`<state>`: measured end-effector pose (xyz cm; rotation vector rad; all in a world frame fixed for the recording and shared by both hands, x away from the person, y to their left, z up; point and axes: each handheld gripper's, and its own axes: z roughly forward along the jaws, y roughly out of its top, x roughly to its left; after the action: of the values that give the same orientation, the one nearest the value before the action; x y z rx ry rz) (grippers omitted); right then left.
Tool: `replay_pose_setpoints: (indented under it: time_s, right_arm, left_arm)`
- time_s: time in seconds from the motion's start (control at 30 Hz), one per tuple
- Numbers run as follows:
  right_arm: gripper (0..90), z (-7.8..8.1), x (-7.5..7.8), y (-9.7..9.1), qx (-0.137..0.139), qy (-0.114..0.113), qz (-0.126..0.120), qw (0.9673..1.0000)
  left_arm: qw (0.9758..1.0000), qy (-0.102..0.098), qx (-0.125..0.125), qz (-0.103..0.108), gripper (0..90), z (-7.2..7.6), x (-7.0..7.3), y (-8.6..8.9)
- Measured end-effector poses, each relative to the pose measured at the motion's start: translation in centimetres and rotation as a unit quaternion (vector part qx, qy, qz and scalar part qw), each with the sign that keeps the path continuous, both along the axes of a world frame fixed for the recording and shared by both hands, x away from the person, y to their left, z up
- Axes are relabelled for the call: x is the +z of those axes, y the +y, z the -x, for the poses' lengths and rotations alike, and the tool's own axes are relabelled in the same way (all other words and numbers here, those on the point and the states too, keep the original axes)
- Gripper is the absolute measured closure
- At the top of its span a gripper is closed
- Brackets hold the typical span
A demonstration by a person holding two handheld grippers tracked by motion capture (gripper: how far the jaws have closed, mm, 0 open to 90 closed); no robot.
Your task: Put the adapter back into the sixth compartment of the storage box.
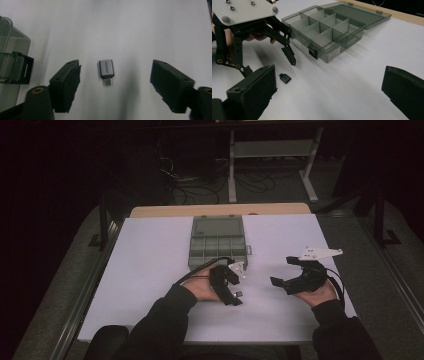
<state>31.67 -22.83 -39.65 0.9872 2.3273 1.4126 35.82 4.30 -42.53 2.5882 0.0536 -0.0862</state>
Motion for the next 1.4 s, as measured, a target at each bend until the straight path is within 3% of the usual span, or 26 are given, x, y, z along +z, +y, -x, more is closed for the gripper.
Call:
replay_pose_setpoints:
  time_s: [0.13, 0.33, 0.4, 0.47, 0.7, 0.87, 1.2, 1.4]
  right_arm:
    - [0.0, 0.0, 0.0, 0.0, 0.0, 0.0, 0.0, 1.0]
    - [0.0, 0.0, -0.01, 0.01, 0.001, 0.001, 0.0, 1.0]
    - [0.0, 0.0, -0.01, 0.01, 0.001, 0.001, -0.001, 1.0]
    - [0.0, -0.01, -0.01, 0.01, 0.001, 0.001, 0.0, 1.0]
    - [0.0, -0.01, -0.01, 0.01, 0.001, 0.001, -0.001, 1.0]
    - [0.0, -0.01, -0.02, 0.01, 0.001, 0.001, -0.001, 1.0]
    - [0.0, -0.03, -0.03, 0.0, 0.001, 0.001, 0.0, 1.0]
    - [0.0, -0.02, -0.01, 0.0, 0.001, 0.001, -0.002, 1.0]
  left_arm:
    - [1.0, -0.001, -0.001, 0.001, 29.5, -0.01, -0.02, -0.01]
    - [1.0, -0.007, 0.002, 0.001, 42.1, -0.13, -0.32, -0.09]
    - [0.9999, -0.01, 0.003, 0.001, 42.1, -0.13, -0.33, -0.13]
    - [0.9999, -0.014, 0.004, 0.0, 49.9, -0.1, -0.38, -0.18]
    - [0.9998, -0.018, 0.005, -0.002, 59.6, -0.13, -0.49, -0.2]
    - [0.9997, -0.024, 0.002, 0.002, 75.5, -0.18, -0.79, -0.26]
    - [0.9999, -0.014, 0.003, 0.005, 76.5, -0.35, -0.75, -0.11]
    - [0.9997, -0.015, 0.004, 0.019, 76.6, -0.49, 0.05, 0.4]
